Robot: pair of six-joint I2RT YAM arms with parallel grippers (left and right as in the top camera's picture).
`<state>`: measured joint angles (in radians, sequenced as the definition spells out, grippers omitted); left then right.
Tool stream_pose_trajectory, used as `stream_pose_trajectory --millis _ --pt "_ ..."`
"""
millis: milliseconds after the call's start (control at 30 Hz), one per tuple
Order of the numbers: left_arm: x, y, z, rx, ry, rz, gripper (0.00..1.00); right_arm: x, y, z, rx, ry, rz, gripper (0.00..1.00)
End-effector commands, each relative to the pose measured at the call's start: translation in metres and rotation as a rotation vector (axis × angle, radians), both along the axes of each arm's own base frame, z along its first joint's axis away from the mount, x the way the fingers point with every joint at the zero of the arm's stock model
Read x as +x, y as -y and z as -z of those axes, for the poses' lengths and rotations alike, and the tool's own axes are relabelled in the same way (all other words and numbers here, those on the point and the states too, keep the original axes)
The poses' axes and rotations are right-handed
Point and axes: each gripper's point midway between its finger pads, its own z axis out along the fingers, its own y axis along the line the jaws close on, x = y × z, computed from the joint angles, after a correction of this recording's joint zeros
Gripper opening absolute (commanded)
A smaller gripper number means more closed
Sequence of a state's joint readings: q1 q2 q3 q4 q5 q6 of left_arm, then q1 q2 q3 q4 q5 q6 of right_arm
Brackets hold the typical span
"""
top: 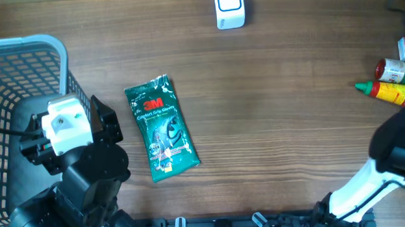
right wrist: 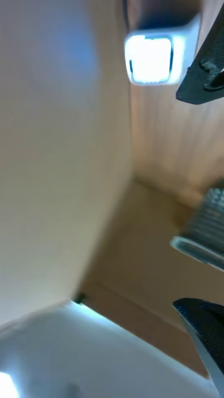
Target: Scan the item barcode
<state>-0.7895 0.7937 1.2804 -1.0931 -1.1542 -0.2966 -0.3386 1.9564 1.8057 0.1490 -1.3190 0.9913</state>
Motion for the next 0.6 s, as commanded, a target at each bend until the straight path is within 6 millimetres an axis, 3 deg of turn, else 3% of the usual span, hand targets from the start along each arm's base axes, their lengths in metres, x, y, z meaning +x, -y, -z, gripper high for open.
stream_pose_trajectory --millis 0,33,100,133,167,233,333,400,567 --pt "0.000 0.000 -0.001 -0.002 0.003 0.002 1.00 -0.011 -0.082 -0.007 -0.099 0.052 -0.050 0.99" --pt "0.000 0.000 -0.001 -0.002 0.003 0.001 1.00 -0.010 -0.109 0.021 -0.220 -0.048 0.049 1.00" --pt "0.000 0.000 -0.001 -0.002 0.003 0.002 1.00 -0.016 -0.122 0.072 -0.494 -0.209 0.236 1.00" --pt "0.000 0.000 -0.001 -0.002 0.003 0.002 1.00 -0.026 -0.128 0.089 -0.611 -0.265 0.285 1.00" --pt "0.000 0.000 -0.001 -0.002 0.003 0.002 1.00 -0.049 -0.139 0.109 -0.760 -0.332 0.311 1.00" --pt "0.000 0.000 -0.001 -0.002 0.003 0.002 1.00 -0.082 -0.155 0.129 -0.900 -0.408 0.283 1.00" --pt "0.000 -0.001 -0.001 -0.002 0.002 0.002 1.00 -0.137 -0.184 0.161 -1.043 -0.526 0.152 1.00" --pt "0.000 -0.001 -0.001 -0.002 0.002 0.002 1.00 -0.173 -0.218 0.184 -1.112 -0.539 0.015 0.99" --pt "0.000 0.000 -0.001 -0.002 0.003 0.002 1.00 -0.196 -0.312 0.248 -1.071 -0.336 -0.150 1.00"
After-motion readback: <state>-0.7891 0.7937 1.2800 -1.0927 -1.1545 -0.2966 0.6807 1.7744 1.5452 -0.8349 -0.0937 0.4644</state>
